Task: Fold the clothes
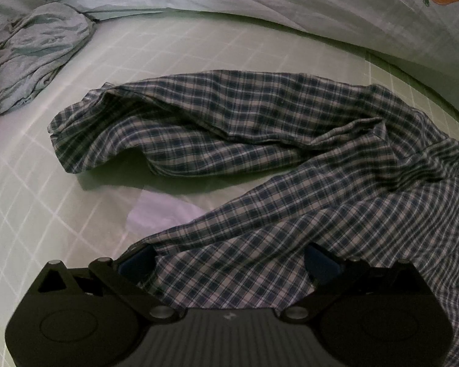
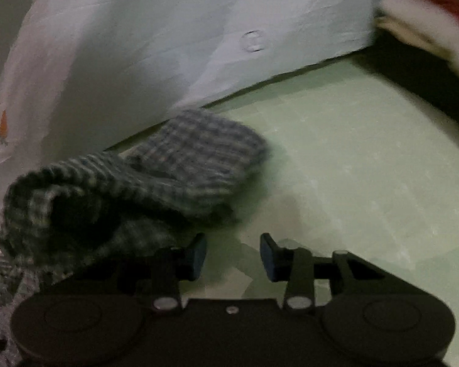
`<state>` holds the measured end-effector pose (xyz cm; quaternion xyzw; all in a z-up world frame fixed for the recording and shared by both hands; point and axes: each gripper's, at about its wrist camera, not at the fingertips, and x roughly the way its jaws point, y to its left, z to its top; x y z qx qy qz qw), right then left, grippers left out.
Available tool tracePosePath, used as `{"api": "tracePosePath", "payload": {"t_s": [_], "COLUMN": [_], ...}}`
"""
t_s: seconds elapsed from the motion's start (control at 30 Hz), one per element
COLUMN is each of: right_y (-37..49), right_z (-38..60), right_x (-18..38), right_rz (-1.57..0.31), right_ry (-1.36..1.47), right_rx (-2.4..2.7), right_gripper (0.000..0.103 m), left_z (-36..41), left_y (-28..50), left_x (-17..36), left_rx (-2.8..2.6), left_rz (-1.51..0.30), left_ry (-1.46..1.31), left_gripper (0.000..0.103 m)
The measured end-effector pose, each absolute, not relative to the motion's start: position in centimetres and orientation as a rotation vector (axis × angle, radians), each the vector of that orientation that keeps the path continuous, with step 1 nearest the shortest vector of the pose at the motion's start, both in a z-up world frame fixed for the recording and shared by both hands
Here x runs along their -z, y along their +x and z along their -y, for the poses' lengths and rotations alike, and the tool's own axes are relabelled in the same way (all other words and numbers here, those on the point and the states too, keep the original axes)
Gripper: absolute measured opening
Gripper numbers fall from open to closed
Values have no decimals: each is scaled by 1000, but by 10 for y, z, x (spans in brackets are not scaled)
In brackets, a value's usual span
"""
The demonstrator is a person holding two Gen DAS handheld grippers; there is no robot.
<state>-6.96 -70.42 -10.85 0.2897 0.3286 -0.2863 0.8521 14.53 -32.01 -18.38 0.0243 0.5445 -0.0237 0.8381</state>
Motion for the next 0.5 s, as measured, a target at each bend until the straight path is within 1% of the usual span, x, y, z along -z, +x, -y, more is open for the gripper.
{"api": "tracePosePath", "payload": {"t_s": [0.3,0.5], "right_y": [-20,-14], "right_z": [690,686], "right_x": [114,125], "right_rz": [-708,-672], "right_ry": [735,973], "right_rx": [522,404], "right_gripper": [42,42], "left_z": [322,324], "left_y": [144,143], "left_x": [183,182], "left_rx": [47,47], "left_rz": [-1150,-1155], "left_ry": [50,50], "left_gripper": [103,103]}}
